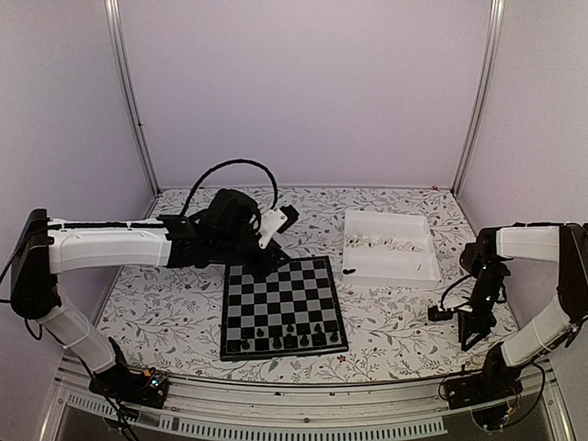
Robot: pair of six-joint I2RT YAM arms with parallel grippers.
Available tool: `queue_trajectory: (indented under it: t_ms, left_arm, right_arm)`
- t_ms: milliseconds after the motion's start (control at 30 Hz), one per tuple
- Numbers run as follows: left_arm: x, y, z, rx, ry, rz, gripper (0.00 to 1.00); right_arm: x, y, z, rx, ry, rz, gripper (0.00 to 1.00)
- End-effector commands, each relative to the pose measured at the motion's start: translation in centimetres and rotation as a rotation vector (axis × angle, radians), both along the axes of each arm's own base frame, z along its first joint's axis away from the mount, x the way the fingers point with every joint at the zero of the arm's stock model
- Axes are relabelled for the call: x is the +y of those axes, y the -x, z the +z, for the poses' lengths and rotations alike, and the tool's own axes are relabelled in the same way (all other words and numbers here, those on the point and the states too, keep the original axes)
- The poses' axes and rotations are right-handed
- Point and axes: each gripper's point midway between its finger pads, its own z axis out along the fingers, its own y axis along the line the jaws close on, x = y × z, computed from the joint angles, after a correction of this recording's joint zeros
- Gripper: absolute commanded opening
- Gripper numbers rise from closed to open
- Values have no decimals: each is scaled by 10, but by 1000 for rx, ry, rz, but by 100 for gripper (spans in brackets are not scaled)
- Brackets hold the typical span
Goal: Set up the chess pieces on the board
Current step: Pick up the chess piece at the center of the board.
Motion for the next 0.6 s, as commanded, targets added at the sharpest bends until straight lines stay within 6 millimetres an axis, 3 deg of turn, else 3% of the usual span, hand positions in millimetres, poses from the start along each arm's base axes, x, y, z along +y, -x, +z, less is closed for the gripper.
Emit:
queue_trajectory:
  t_ms: [0, 267, 567]
  left_arm:
    - [4, -14, -3, -33, -30, 27, 41]
    - [0, -27, -16, -6, -65, 61, 40]
    - [-6, -33, -25, 21, -88, 72, 41]
  right_arm:
    - [-3, 7, -1, 6, -50, 155, 35]
    - [-16, 27, -21, 41, -16, 306, 33]
    - [-5, 37, -29, 43, -67, 382, 34]
